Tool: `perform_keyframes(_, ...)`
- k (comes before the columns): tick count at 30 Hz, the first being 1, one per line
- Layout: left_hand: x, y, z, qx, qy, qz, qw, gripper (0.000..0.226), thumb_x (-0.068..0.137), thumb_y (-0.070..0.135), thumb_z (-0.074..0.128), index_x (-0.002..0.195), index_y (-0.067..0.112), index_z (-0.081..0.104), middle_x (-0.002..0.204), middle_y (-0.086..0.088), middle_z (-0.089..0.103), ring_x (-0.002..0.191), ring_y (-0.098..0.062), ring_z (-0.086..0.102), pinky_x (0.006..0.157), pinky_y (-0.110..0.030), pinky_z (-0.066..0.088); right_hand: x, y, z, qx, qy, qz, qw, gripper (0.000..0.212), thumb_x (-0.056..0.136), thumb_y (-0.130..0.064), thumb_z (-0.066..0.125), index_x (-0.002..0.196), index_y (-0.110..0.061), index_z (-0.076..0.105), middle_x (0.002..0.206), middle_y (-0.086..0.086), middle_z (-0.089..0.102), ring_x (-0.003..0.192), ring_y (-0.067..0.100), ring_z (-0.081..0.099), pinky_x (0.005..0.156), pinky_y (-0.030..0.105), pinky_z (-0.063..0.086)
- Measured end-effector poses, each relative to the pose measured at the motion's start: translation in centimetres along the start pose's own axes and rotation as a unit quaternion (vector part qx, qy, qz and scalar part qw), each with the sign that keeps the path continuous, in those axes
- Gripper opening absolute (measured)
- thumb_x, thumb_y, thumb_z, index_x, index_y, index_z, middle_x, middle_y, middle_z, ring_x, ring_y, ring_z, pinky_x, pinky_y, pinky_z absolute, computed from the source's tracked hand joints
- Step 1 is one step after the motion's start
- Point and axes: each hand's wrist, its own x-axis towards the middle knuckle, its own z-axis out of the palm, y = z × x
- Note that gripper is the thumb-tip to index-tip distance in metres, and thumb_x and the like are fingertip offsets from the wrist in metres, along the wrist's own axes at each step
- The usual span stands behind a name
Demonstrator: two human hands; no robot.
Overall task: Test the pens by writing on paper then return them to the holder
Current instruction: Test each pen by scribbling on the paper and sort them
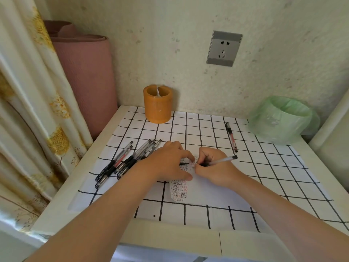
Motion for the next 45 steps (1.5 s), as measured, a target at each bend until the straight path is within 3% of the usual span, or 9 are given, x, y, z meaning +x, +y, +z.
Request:
perform_keyframes(21,0.1,0.1,0.0,-0.004,0.006,0.000,1.000,0.062,0.072,0.058,0.074,0.129,0.047,0.052,0.111,0.011,0.040,0.113,-0.010,0.032,0.089,-0.031,0.037,-0.1,-0.3,-0.1,0.000,-0.008,-0.002,1.000,0.020,0.077,0.009,0.065,0.068,0.001,0.050,0.059,-0.003,0.048,0.049,0.002,0.037,0.045,0.014,0.029)
perform_keyframes(24,0.1,0.1,0.0,-0.005,0.003,-0.002,1.000,0.063,0.072,0.058,0.074,0.130,0.046,0.052,0.110,0.010,0.040,0.112,-0.009,0.031,0.089,-0.031,0.037,-0.1,-0.2,-0.1,-0.003,-0.018,0.005,1.000,0.019,0.077,0.006,0.066,0.069,-0.001,0.051,0.058,-0.010,0.049,0.049,0.000,0.039,0.045,0.013,0.029)
perform_keyframes(30,0.1,0.2,-0.1,-0.004,0.000,-0.006,1.000,0.063,0.072,0.058,0.074,0.129,0.047,0.052,0.111,0.011,0.039,0.113,-0.009,0.030,0.090,-0.032,0.038,0.0,0.1,-0.3,0.008,-0.032,0.009,0.999,0.019,0.075,0.005,0.067,0.068,-0.004,0.052,0.062,-0.003,0.053,0.054,0.007,0.043,0.046,0.020,0.032)
perform_keyframes(37,0.0,0.3,-0.2,-0.008,-0.006,-0.007,1.000,0.061,0.074,0.058,0.074,0.130,0.048,0.052,0.112,0.011,0.039,0.113,-0.009,0.029,0.092,-0.032,0.037,0.1,0.4,-0.7,0.067,0.023,0.031,0.997,0.015,0.080,0.007,0.063,0.073,-0.003,0.054,0.059,0.002,0.054,0.050,0.011,0.044,0.043,0.022,0.032)
perform_keyframes(41,-0.1,0.1,-0.4,-0.013,-0.013,-0.005,1.000,0.063,0.076,0.055,0.074,0.133,0.043,0.051,0.112,0.011,0.040,0.114,-0.009,0.030,0.092,-0.033,0.039,0.2,0.5,-1.0,0.095,0.023,0.063,0.993,0.011,0.086,-0.004,0.068,0.080,-0.008,0.061,0.058,0.005,0.062,0.043,0.012,0.049,0.039,0.023,0.036)
perform_keyframes(45,-0.4,-0.6,-1.0,-0.021,0.010,-0.015,1.000,0.057,0.078,0.048,0.074,0.129,0.034,0.052,0.109,0.013,0.046,0.108,-0.008,0.037,0.086,-0.028,0.038,0.1,0.5,-1.2,0.117,0.050,0.068,0.990,0.018,0.087,-0.003,0.068,0.087,-0.021,0.070,0.071,-0.005,0.066,0.053,0.012,0.055,0.044,0.025,0.042)
